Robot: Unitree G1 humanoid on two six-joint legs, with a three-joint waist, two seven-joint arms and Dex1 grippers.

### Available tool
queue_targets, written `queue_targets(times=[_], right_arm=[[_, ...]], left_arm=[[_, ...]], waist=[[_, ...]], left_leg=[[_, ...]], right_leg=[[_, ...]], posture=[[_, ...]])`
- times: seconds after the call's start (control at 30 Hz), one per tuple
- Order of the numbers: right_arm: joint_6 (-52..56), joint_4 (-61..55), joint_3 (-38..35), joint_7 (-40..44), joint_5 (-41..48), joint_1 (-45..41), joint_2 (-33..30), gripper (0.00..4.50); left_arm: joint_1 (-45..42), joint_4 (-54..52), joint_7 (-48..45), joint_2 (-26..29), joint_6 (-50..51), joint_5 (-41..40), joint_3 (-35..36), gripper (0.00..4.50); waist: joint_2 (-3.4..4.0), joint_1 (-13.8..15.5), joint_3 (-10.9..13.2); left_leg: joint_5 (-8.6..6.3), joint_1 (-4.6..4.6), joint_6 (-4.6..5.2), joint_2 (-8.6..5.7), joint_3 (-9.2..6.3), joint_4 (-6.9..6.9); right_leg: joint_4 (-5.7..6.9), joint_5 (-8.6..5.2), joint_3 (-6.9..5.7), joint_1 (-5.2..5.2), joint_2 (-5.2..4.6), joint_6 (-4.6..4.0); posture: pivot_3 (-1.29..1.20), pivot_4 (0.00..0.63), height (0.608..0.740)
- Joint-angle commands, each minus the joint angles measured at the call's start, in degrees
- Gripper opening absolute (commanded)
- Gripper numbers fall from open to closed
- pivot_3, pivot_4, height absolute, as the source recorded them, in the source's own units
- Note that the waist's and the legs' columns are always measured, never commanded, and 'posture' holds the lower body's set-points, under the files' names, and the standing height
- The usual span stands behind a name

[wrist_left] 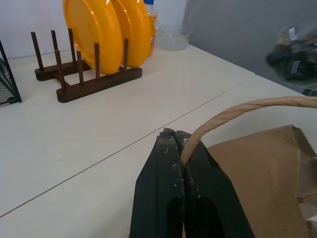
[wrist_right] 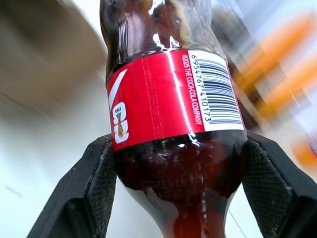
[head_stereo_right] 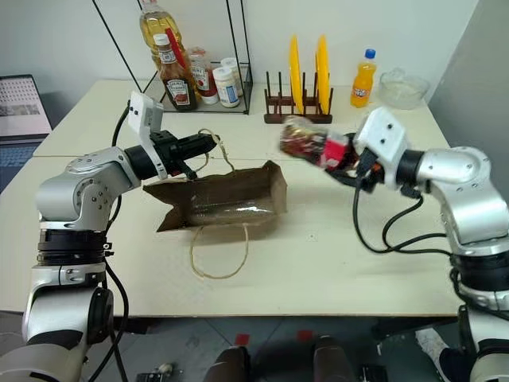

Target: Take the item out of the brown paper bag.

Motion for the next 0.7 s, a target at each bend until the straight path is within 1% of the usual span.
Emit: queue_targets(times=[0.03,0.2,0.27,0.43,0.5,0.57,0.7], right_arm=[[3.23,4.42,0.1,-0.45,-0.74,0.08,-0.46,3.15],[10.15,7.96,3.28,2.01,0.3,0.84,0.77,3.15],[12.11,9.71,3.94,1.82,0.35,0.22,1.9,3.15],[11.29,15.52,5.27,1.04,-1.27,-1.14,3.86,3.15],[8.71,16.79,5.53,1.13,-2.0,-0.39,3.33,3.88],[6.87,15.47,4.47,1.76,-1.21,0.34,3.03,4.48],[8.23,8.47,0.51,4.15,3.48,2.31,2.29,4.48]], left_arm=[[-1.37,-1.17,-0.68,0.1,-1.29,0.34,0.1,0.0],[-0.88,-2.29,-0.83,0.38,-0.68,0.01,0.31,0.0],[-0.47,-2.99,-0.73,0.46,-0.34,-0.2,0.44,0.0],[0.57,-4.81,-0.2,0.48,0.47,-0.68,0.94,0.0],[1.22,-5.79,0.07,0.57,0.83,-0.91,1.25,0.0],[1.66,-6.33,0.25,0.64,0.85,-0.88,1.38,0.0],[1.67,-6.02,1.08,0.54,0.5,-0.71,2.02,0.0]], waist=[[0.02,-0.01,0.02],[0.13,-0.31,0.08],[0.14,-0.4,0.09],[0.17,-0.27,0.11],[0.17,-0.24,0.11],[0.17,-0.23,0.11],[0.17,-0.21,0.11]], left_leg=[[0.0,-0.01,-0.01,0.0,0.0,0.0],[0.01,0.0,-0.01,0.0,0.03,0.0],[0.01,0.01,-0.02,0.0,0.03,0.02],[0.01,-0.01,-0.02,0.0,0.03,0.03],[0.01,0.0,-0.02,0.0,0.03,0.03],[0.01,-0.01,-0.03,0.0,0.03,0.03],[0.01,-0.01,-0.02,0.0,0.02,0.03]], right_leg=[[0.0,0.0,0.0,-0.01,0.0,0.0],[0.02,0.0,0.04,-0.03,0.0,0.0],[0.05,0.0,0.04,-0.03,0.0,0.0],[0.04,0.0,0.04,-0.03,0.0,0.0],[0.04,0.0,0.04,-0.02,0.0,0.0],[0.02,0.0,0.04,-0.02,0.0,0.0],[0.04,0.0,0.03,-0.02,0.0,0.0]], posture=[[0.0,0.15,0.74],[0.0,0.15,0.74],[0.0,0.15,0.74],[0.0,0.15,0.74],[0.0,0.15,0.74],[0.0,0.15,0.74],[0.0,0.15,0.74]])
